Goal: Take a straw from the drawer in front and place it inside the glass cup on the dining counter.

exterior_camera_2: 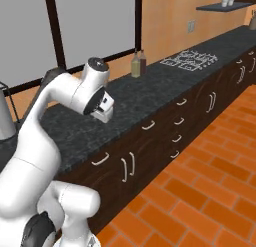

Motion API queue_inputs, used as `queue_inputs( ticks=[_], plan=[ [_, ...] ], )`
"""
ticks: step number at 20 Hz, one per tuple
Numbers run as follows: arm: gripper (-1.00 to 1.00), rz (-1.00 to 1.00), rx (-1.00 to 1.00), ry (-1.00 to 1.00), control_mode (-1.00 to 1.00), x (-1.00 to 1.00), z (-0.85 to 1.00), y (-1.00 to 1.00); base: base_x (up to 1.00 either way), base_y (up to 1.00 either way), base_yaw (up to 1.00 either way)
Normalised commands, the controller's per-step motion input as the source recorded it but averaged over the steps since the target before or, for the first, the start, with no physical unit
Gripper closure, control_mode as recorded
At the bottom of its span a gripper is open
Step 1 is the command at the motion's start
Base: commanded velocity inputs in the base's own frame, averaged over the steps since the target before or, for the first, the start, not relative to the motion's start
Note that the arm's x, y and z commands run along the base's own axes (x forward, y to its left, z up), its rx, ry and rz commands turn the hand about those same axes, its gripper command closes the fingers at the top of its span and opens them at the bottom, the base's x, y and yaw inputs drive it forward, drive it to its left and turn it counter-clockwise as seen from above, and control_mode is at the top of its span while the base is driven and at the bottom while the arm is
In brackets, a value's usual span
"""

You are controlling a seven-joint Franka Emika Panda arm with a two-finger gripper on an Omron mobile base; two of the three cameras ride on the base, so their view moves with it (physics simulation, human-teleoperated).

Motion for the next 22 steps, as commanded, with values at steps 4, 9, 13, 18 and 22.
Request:
queue_inputs(
  ticks=[4,9,13,18,22],
  plan=[
    [-1.0,0.0,0.46,-0.14,-1.0,-0.03,-0.83,-0.87,0.0,0.0,0.0],
    [-1.0,0.01,0.45,-0.07,-1.0,0.02,-1.0,-0.52,0.0,0.0,0.0],
    [-1.0,0.04,0.28,-0.04,-1.0,0.12,-0.9,-0.03,0.0,0.0,0.0],
    [-1.0,0.07,0.14,0.0,-1.0,0.5,-0.77,0.0,0.0,0.0,0.0],
    [-1.0,0.02,0.1,0.0,-1.0,0.53,-0.69,0.0,0.0,0.0,0.0]
  ],
)
